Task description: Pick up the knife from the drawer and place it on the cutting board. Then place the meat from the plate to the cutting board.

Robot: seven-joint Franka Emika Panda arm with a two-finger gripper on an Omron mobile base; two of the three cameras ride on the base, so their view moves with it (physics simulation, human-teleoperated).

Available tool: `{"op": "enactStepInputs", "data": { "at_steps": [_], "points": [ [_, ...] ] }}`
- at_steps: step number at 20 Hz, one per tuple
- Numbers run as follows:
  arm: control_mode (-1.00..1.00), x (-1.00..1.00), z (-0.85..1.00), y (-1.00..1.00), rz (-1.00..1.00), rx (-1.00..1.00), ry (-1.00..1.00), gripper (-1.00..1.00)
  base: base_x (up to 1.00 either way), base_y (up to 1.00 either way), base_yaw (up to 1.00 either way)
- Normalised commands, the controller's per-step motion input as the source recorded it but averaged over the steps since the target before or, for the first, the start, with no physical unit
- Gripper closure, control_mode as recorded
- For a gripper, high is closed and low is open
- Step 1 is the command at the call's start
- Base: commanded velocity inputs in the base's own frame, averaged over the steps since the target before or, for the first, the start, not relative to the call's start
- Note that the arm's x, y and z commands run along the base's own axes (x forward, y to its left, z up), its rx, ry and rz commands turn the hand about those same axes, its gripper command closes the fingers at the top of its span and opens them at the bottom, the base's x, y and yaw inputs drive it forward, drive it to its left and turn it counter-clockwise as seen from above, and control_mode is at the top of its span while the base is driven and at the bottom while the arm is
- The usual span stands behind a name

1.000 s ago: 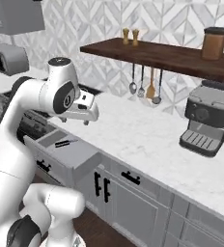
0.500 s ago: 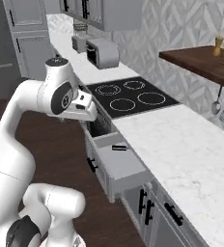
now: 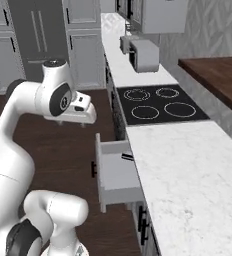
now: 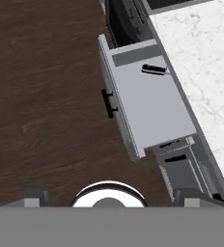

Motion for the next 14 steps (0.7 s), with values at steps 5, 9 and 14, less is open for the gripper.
{"op": "enactStepInputs", "data": {
  "at_steps": [5, 9, 14],
  "points": [
    [1.00, 0.00, 0.00, 0.00, 0.00, 0.00, 0.00, -1.00, -0.11, -0.30, 0.01],
    [1.00, 0.00, 0.00, 0.00, 0.00, 0.00, 0.00, -1.00, 0.17, -0.83, 0.21],
    [1.00, 0.00, 0.00, 0.00, 0.00, 0.00, 0.00, -1.00, 0.01, -0.85, 0.33]
  ]
}}
